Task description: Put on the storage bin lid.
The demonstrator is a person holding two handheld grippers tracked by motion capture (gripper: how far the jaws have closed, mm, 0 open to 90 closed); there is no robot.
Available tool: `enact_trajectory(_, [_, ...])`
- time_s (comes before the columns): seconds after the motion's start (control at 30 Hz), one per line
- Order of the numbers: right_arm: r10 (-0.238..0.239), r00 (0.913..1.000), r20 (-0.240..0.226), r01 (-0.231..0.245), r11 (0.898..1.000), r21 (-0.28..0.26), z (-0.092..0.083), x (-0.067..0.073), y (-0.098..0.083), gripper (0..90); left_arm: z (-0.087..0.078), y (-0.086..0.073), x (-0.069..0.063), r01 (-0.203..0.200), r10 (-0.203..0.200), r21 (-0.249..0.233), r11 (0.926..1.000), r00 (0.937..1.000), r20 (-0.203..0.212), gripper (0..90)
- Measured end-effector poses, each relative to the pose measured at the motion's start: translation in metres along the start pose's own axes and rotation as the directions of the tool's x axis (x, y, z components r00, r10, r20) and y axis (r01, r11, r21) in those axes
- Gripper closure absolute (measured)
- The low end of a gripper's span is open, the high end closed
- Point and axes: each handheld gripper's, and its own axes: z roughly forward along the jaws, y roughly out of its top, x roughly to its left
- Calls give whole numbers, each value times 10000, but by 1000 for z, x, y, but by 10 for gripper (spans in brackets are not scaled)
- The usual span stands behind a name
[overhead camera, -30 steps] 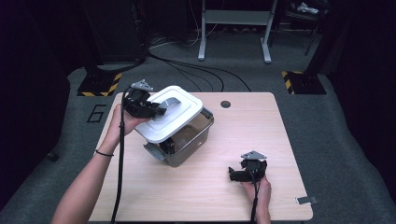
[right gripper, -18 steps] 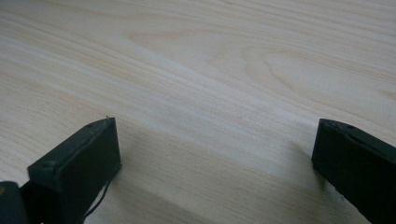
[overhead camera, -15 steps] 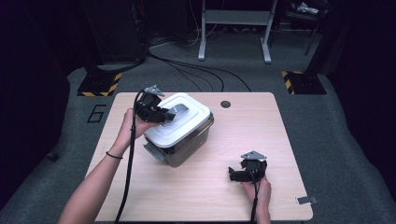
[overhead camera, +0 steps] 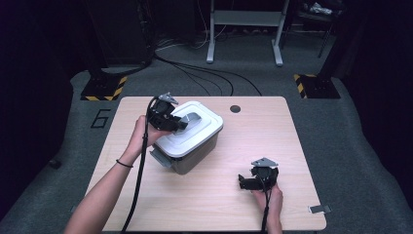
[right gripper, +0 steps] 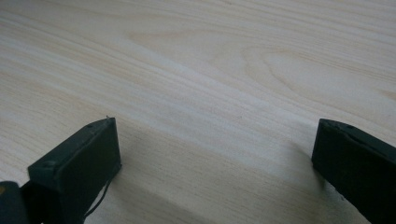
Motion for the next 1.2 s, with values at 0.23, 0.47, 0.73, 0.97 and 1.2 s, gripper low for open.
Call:
enact_trajectory(0.23, [2,10000,-1,-2,10000,-2,0,0,0,2,6,-1,-2,1,-2,244,9997,10000,8,670])
enact_trajectory(0.47, [-1,10000,1,1,10000,-4,0,0,0,2,7,-2,-2,3,-4,317,9995,10000,39,646])
enact_trajectory(0.73, [-32,10000,-3,32,10000,-11,0,0,0,2,0,-1,-4,-27,26,271,9996,10000,33,404])
enact_trajectory(0.97, [3,10000,-21,-3,10000,0,0,0,0,2,-12,-4,-2,30,-30,2,10000,10000,56,232])
enact_trajectory(1.2, [7,10000,-25,-7,10000,5,0,0,0,2,-26,-11,8,308,-311,-234,9993,9994,-146,160])
